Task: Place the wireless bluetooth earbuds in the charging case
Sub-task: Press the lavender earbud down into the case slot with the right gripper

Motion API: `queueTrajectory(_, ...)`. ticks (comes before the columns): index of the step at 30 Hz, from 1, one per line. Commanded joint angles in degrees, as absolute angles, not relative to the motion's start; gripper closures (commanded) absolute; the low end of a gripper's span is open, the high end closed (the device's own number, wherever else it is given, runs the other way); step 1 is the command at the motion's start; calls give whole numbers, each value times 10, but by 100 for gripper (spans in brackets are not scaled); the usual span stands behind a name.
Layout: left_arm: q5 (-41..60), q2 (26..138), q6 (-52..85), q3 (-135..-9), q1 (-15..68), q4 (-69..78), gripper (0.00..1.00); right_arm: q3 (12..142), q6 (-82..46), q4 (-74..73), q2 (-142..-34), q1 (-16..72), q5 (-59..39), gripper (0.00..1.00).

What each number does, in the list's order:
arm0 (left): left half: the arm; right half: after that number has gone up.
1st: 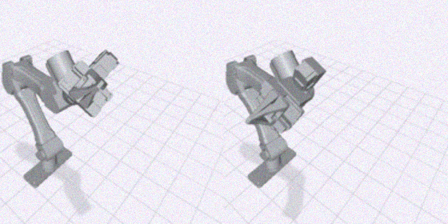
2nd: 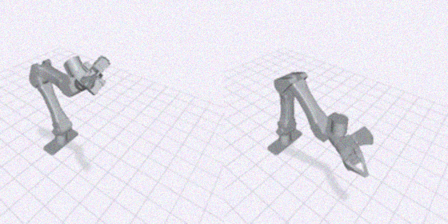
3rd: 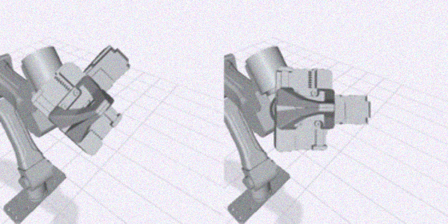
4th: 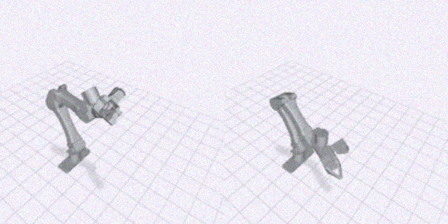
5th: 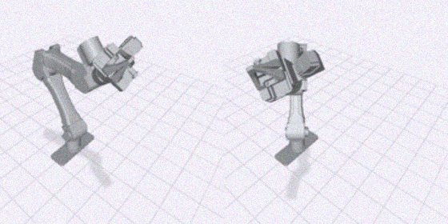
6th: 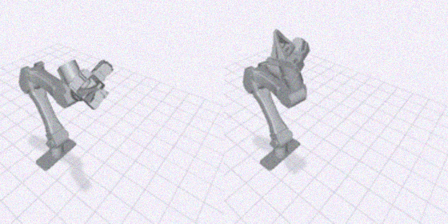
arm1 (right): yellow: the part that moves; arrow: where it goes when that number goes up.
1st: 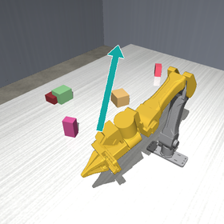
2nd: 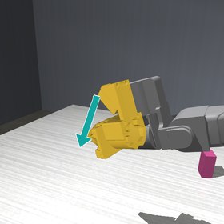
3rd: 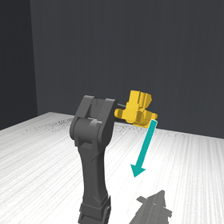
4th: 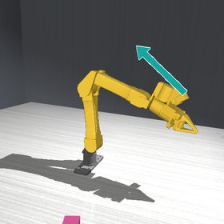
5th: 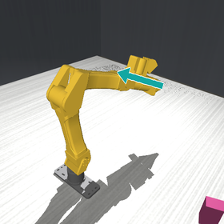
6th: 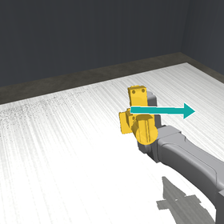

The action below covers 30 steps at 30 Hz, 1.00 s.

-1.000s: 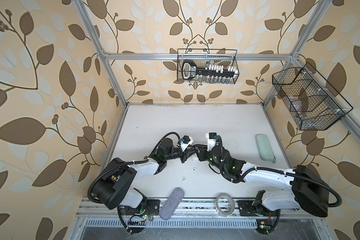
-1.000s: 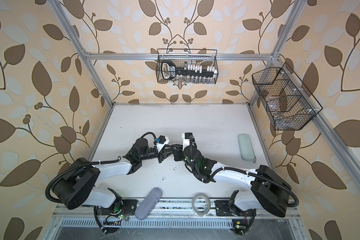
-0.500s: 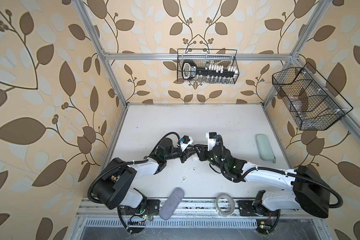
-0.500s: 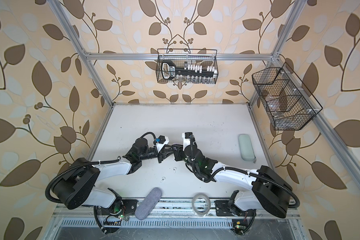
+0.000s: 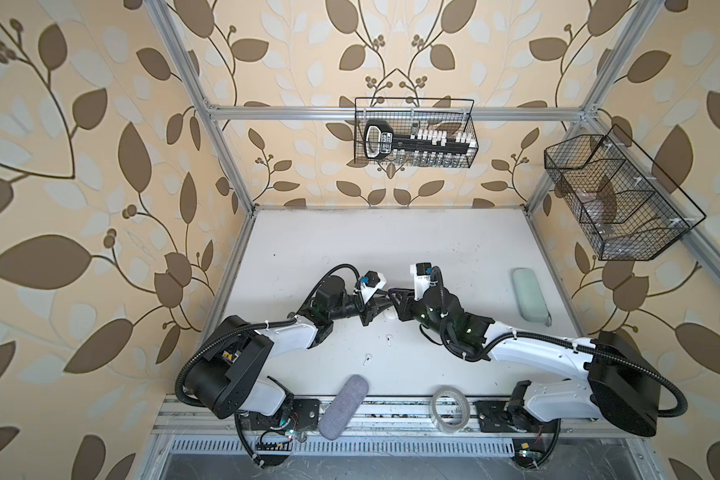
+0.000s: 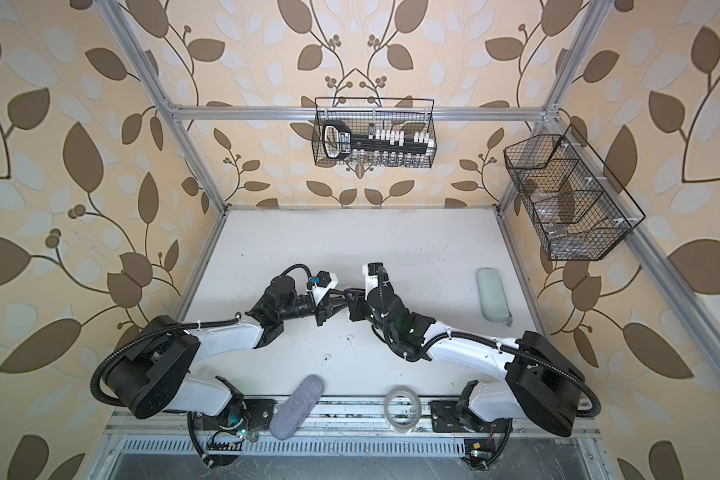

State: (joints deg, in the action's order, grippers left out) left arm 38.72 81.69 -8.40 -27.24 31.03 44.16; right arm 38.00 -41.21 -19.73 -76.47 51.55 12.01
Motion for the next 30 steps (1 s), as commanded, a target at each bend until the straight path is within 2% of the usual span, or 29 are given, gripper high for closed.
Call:
queueTrajectory(1,427,799,-84,-289,309,490,100,392,-401,-170,-771,509,110,77)
queueTrajectory(11,438,798,-79,-287,309,498,100,389,-380,-171,-763,506,77,77)
queueTrajectory(19,449,797,-74,-286,309,502,100,390,-380,-157,-750,492,79,68)
queueTrajectory(30,460,796,-69,-287,309,504,100,405,-369,-131,-746,479,81,68)
